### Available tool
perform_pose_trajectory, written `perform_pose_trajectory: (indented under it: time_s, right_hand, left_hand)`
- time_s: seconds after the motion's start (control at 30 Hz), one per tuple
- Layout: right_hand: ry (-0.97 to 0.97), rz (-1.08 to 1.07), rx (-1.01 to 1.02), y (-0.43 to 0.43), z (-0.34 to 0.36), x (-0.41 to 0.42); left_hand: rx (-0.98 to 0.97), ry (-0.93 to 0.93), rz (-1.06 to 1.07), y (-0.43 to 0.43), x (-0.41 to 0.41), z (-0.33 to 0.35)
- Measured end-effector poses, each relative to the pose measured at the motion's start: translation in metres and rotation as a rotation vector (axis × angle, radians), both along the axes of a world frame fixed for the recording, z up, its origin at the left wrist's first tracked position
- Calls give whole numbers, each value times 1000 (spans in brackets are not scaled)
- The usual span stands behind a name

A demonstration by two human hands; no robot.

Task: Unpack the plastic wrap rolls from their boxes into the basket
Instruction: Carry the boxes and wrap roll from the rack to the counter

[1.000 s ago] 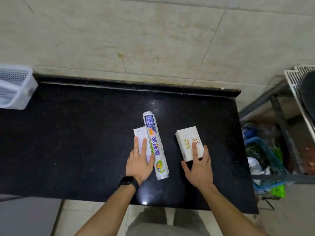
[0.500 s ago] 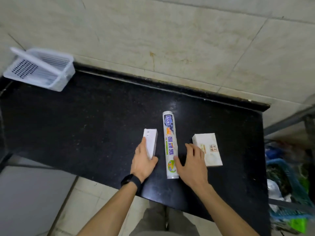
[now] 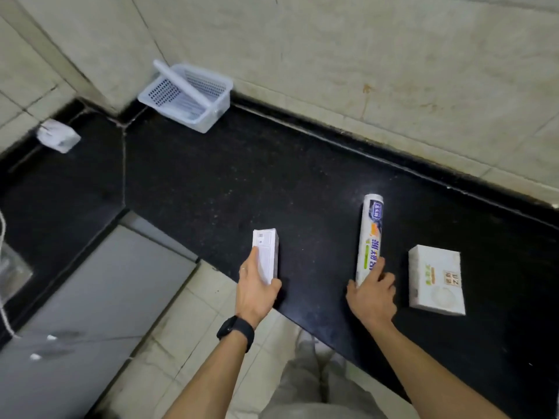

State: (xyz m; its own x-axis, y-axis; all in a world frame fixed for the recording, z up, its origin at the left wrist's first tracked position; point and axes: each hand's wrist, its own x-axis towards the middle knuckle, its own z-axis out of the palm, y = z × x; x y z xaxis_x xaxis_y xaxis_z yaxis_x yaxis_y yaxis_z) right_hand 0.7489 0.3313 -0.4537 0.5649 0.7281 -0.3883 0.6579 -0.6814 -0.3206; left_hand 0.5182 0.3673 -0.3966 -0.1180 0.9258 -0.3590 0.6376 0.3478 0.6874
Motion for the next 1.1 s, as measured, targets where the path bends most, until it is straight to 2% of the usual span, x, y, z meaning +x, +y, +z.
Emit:
perform_pose_trajectory:
  time_s: [0.2,0.37,0.63,0.83,1.1]
  right_hand:
    - [163,-15,-28,3,9,9]
    - [331,155,65,17,46,-13]
    - [377,487,323,64,113,-146]
    - [471,475,388,110,130,-275]
    - [399,541,396,170,136,-388]
  left_hand:
    - [109,41,77,-15,-39,8]
    - [124,43,151,-6,-75,11]
    - [239,-38,238,41,-173,48]
    - [438,-104,296,79,-296,84]
    - [400,-38,326,128,-414,95]
